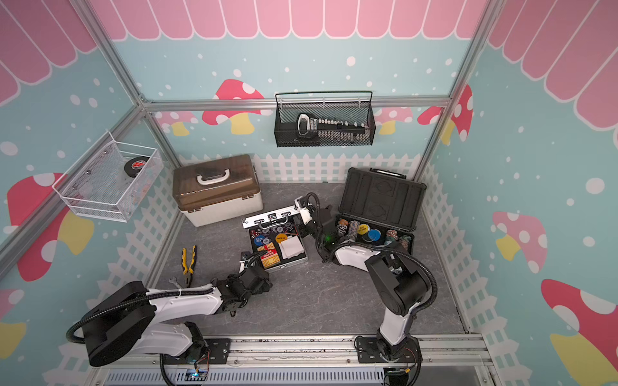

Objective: Close the poker set cases
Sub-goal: Close the lid of the poker set case.

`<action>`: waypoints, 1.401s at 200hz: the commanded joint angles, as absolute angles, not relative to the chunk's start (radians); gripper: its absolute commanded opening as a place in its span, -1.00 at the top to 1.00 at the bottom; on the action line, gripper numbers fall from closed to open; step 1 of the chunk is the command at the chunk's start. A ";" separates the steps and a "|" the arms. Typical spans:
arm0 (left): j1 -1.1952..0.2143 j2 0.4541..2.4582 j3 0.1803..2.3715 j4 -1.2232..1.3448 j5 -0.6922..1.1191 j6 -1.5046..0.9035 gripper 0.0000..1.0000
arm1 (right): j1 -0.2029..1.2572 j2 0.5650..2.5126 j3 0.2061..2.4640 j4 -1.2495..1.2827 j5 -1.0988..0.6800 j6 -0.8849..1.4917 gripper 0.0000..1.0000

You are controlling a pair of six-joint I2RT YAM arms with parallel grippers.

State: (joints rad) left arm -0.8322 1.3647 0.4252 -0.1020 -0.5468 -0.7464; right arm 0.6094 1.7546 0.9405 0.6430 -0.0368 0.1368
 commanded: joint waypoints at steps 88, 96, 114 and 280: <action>-0.815 1.136 0.348 -0.098 -0.610 -0.710 -0.99 | 0.657 1.786 0.809 0.545 -0.118 0.255 0.73; -0.815 1.119 0.341 -0.098 -0.609 -0.713 -0.98 | 0.658 1.786 0.804 0.545 -0.118 0.256 0.72; -0.815 1.097 0.335 -0.105 -0.606 -0.716 -0.98 | 0.663 1.784 0.791 0.546 -0.116 0.259 0.69; -0.885 1.019 0.529 -0.242 -0.662 -0.661 -0.99 | 0.683 1.731 0.676 0.506 -0.082 0.264 0.28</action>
